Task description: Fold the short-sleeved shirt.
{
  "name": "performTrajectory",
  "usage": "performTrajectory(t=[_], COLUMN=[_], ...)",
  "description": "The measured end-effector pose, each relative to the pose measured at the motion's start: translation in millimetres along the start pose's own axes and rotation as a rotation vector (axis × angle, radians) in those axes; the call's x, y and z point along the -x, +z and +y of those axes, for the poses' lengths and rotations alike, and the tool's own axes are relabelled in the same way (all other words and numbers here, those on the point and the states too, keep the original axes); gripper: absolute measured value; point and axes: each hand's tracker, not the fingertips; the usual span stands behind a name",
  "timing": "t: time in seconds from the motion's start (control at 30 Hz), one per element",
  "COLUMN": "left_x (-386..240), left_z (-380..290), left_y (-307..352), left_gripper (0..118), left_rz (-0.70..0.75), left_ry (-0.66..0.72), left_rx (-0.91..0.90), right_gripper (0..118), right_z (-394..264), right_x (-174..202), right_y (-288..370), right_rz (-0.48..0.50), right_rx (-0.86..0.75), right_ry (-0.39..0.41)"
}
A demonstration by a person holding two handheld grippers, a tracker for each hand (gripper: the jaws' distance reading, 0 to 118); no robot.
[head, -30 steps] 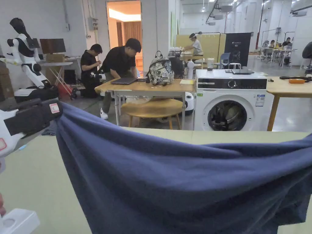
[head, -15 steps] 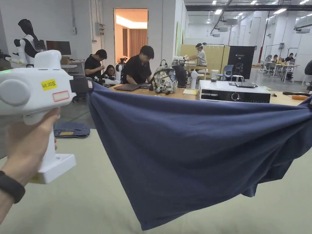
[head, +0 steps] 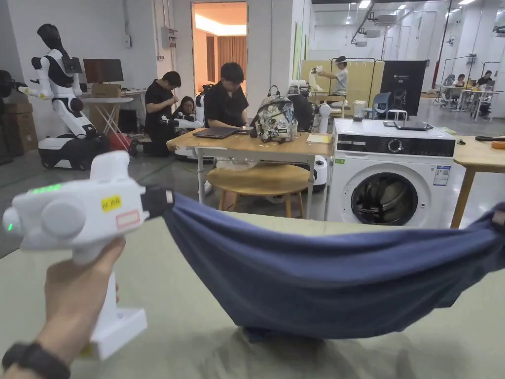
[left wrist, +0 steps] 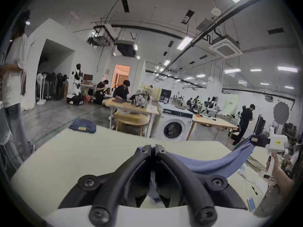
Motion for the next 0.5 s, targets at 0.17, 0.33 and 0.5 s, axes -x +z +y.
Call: performTrajectory(t=[0.17, 0.33, 0.5], left_x=[2, 0, 17], left_z=[-109, -205, -268], left_y=[61, 133, 186], left_gripper=[0, 0, 0], left_rz=[0.001, 0.09, 0.137], left_ry=[0.074, 0.218, 0.255], left_rx=[0.126, 0.264, 0.378], right_gripper=[6, 5, 5], right_z=[-112, -223, -297], right_x=[-29, -58, -70], right_y=[65, 130, 188], right_rz=[-0.032, -0.043, -0.116], right_rx=[0.069, 0.222, 0.306], right_ry=[-0.013, -0.092, -0.214])
